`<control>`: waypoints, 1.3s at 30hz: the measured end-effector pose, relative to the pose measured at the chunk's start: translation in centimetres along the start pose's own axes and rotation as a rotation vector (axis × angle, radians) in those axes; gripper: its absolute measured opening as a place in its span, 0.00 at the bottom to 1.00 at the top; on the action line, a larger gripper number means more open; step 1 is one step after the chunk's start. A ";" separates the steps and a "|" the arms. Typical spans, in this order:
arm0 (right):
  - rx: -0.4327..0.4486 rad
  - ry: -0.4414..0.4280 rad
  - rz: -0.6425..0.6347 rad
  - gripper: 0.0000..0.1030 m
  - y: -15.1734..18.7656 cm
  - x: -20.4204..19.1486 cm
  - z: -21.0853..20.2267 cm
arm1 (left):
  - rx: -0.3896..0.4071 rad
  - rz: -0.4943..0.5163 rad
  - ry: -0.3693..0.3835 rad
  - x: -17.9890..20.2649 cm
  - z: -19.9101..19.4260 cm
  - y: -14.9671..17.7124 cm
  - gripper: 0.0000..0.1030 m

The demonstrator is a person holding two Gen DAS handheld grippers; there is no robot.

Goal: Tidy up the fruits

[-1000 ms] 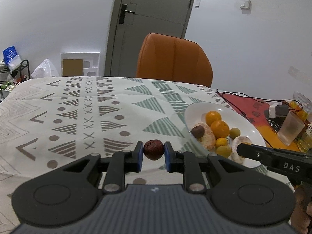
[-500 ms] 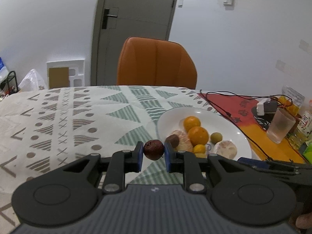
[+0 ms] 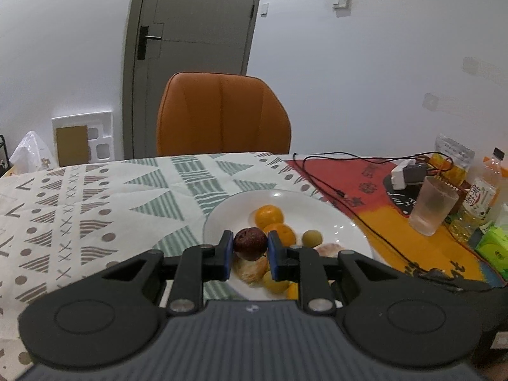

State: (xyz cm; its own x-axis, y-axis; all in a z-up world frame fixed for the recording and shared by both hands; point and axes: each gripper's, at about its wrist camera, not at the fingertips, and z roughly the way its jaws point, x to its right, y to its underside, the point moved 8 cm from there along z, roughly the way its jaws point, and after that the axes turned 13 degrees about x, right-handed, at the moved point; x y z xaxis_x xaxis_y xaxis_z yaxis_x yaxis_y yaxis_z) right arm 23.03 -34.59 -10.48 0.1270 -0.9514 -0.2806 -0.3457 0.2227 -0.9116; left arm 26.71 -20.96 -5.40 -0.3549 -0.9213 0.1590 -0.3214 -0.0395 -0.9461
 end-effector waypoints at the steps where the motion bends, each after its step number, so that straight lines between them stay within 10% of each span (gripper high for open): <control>1: 0.001 0.000 0.001 0.39 0.0 0.0 -0.1 | 0.008 -0.005 -0.001 0.0 -0.1 -0.2 0.24; 6: 0.007 -0.004 0.002 0.39 -0.3 0.0 -0.4 | 0.014 -0.012 -0.032 -0.6 -0.8 -0.6 0.50; 16: 0.013 -0.030 0.000 0.39 -0.5 -1.3 -0.9 | 0.033 -0.046 -0.095 -3.4 -3.6 -0.7 0.71; 39: 0.048 -0.075 -0.036 0.69 -1.3 -5.8 -4.9 | 0.036 -0.064 -0.196 -6.5 -11.6 -0.4 0.96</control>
State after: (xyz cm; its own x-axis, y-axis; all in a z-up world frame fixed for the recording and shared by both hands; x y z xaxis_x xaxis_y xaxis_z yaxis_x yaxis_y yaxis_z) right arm 18.21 -30.45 -6.17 0.2084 -0.9407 -0.2677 -0.2952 0.2005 -0.9342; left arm 19.00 -10.44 -2.80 -0.1560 -0.9740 0.1643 -0.3051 -0.1106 -0.9459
